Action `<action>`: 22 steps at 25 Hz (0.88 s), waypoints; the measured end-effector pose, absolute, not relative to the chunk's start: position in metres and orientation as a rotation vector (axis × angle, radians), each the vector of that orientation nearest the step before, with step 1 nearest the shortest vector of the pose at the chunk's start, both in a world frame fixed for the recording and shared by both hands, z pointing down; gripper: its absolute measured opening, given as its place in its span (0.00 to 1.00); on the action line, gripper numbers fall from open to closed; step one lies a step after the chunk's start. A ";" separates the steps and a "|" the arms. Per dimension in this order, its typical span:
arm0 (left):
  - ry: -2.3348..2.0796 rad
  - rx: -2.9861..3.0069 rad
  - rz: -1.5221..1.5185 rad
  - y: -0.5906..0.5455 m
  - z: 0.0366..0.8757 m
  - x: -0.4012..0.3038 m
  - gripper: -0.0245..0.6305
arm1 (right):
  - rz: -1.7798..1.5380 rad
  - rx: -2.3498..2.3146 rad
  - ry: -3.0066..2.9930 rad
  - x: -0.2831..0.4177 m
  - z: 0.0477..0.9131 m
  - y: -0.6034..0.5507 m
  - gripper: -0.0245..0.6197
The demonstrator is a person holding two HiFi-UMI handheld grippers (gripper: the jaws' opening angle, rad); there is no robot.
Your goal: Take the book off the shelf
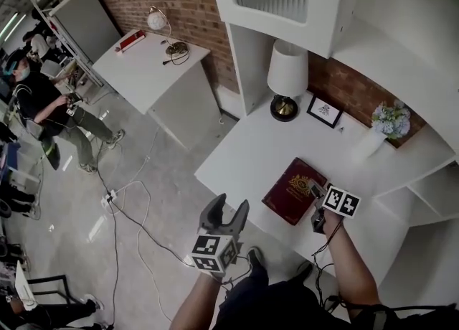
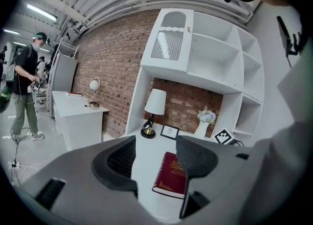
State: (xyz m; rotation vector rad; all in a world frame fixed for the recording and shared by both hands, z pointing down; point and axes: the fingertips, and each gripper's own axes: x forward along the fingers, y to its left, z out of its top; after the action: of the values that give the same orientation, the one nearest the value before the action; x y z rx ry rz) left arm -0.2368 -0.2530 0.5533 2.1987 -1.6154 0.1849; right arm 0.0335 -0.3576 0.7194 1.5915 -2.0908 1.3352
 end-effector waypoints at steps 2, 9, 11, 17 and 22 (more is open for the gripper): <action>-1.619 2.219 0.165 -0.255 0.546 -0.229 0.42 | 1.332 1.548 -2.250 0.028 0.685 -0.358 0.47; -1.604 2.292 0.093 -0.260 0.514 -0.193 0.42 | 0.935 1.541 -2.495 0.048 0.579 -0.342 0.16; -1.598 2.320 0.074 -0.261 0.503 -0.182 0.41 | 0.775 1.575 -2.541 0.056 0.546 -0.336 0.14; -1.568 2.421 0.001 -0.263 0.459 -0.144 0.30 | 0.359 1.620 -2.665 0.069 0.452 -0.313 0.08; -1.585 2.542 -0.039 -0.269 0.412 -0.121 0.21 | 0.048 1.653 -2.712 0.081 0.386 -0.292 0.07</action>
State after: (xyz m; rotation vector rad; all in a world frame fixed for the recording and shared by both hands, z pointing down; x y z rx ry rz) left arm -0.1213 -0.2695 0.4121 2.5425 -1.5852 -0.0392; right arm 0.0806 -0.2924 0.3861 1.6530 -2.7120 0.0476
